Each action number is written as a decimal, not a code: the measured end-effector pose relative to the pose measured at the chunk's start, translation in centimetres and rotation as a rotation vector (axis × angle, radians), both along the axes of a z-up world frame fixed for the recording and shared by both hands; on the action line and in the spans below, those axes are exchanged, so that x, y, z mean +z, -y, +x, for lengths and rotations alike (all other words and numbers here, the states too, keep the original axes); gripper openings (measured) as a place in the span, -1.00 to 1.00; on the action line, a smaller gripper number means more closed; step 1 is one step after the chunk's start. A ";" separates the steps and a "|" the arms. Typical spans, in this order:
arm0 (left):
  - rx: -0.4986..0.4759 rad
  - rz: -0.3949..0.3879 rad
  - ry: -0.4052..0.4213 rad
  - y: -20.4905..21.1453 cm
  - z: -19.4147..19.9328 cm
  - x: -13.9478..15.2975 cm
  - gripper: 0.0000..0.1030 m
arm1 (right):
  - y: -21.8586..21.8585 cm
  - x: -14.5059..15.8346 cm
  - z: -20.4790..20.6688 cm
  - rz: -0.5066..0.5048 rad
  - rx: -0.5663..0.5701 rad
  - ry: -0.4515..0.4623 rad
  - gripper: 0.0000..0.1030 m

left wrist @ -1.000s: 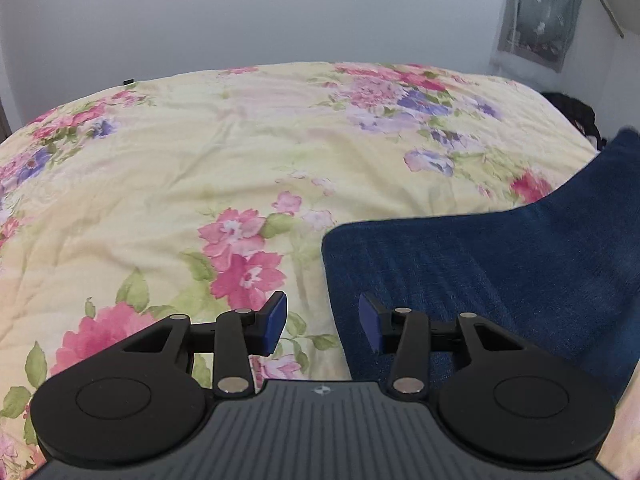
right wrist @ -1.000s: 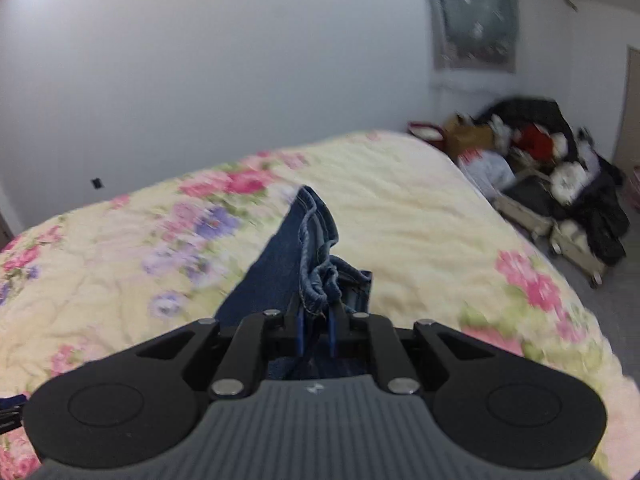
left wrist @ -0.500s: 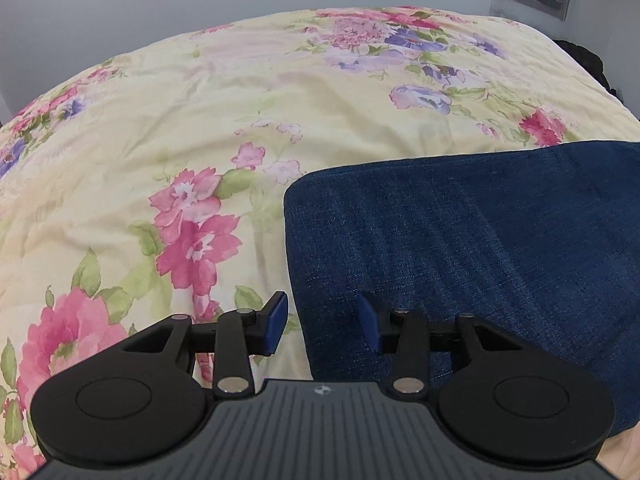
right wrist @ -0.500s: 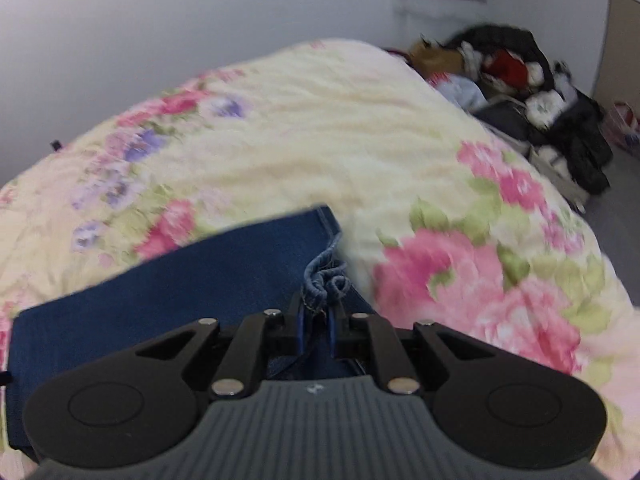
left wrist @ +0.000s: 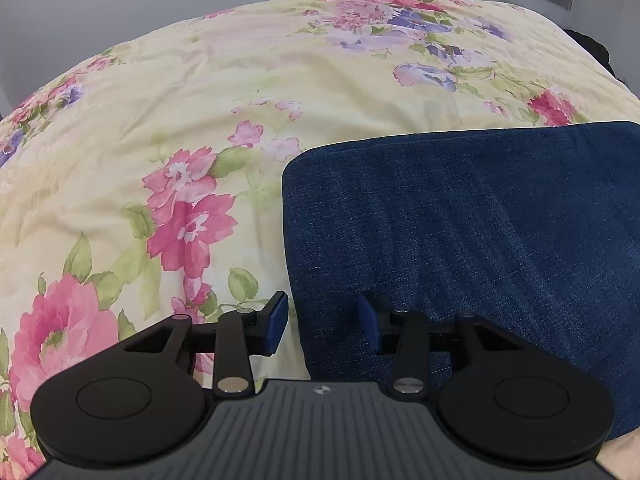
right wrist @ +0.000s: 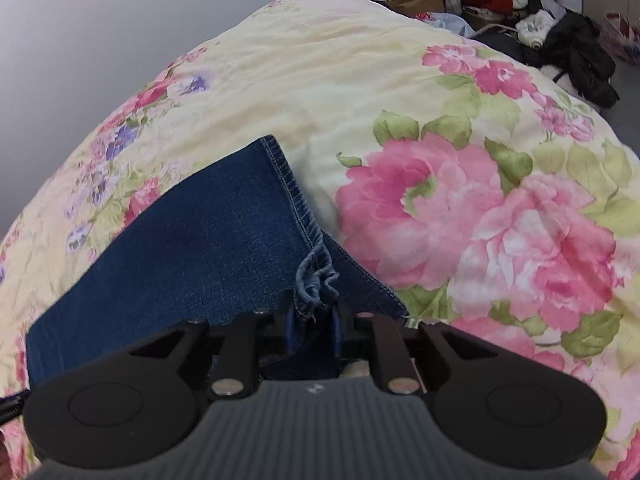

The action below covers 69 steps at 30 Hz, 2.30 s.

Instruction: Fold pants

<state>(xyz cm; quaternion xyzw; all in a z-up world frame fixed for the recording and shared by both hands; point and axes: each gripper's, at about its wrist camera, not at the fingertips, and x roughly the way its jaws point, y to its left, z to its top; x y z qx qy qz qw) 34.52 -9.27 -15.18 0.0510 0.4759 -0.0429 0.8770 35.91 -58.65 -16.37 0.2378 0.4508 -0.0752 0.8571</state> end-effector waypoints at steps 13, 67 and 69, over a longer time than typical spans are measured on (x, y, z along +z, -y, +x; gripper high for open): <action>-0.036 -0.017 0.053 0.7 0.2 2.1 -0.16 | 2.3 2.5 -1.8 0.163 -0.089 -0.011 -0.24; -0.012 -0.123 0.101 -1.3 6.2 1.8 -0.47 | -5.1 2.8 5.4 -0.318 0.135 0.100 -0.91; 0.002 -0.126 0.090 -1.6 7.2 0.7 -0.54 | -5.2 1.4 6.3 -0.315 0.130 0.083 -0.92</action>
